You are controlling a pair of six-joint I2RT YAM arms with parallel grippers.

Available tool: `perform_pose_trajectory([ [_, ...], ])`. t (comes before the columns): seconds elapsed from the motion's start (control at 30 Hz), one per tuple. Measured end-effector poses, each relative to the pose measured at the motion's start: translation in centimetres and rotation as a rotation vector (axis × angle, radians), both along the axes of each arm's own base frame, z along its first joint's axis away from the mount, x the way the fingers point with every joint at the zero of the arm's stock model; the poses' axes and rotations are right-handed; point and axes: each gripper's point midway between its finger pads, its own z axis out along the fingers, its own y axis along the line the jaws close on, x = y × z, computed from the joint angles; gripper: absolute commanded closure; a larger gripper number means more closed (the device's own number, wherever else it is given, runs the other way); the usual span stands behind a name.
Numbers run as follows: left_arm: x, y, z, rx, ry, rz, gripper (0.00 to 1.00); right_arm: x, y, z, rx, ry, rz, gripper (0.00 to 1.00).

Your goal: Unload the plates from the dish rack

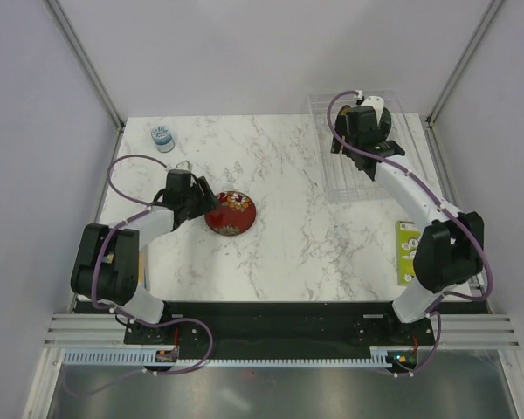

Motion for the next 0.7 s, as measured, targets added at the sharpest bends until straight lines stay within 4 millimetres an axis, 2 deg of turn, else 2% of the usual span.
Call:
perform_pose_trajectory([
  [0.03,0.1,0.2,0.1,0.013,0.000,0.008,0.31,0.9,-0.1,-0.1,-0.018,0.003,-0.006,0.11],
  [0.33,0.0,3.0,1.1,0.126,-0.010,0.106,0.31,9.1,-0.4,-1.5,-0.102,-0.004,-0.022,0.22],
  [0.5,-0.1,3.2,3.9,0.121,-0.075,0.116,0.31,12.9,-1.1,-2.7,-0.147,-0.007,-0.025,0.29],
  [0.57,0.0,3.2,5.1,0.113,-0.107,0.112,0.31,13.9,-1.6,-3.3,-0.168,-0.002,-0.029,0.34],
  [0.7,0.0,3.1,7.3,0.100,-0.167,0.109,0.31,15.4,-2.8,-5.0,-0.204,0.019,-0.035,0.35],
])
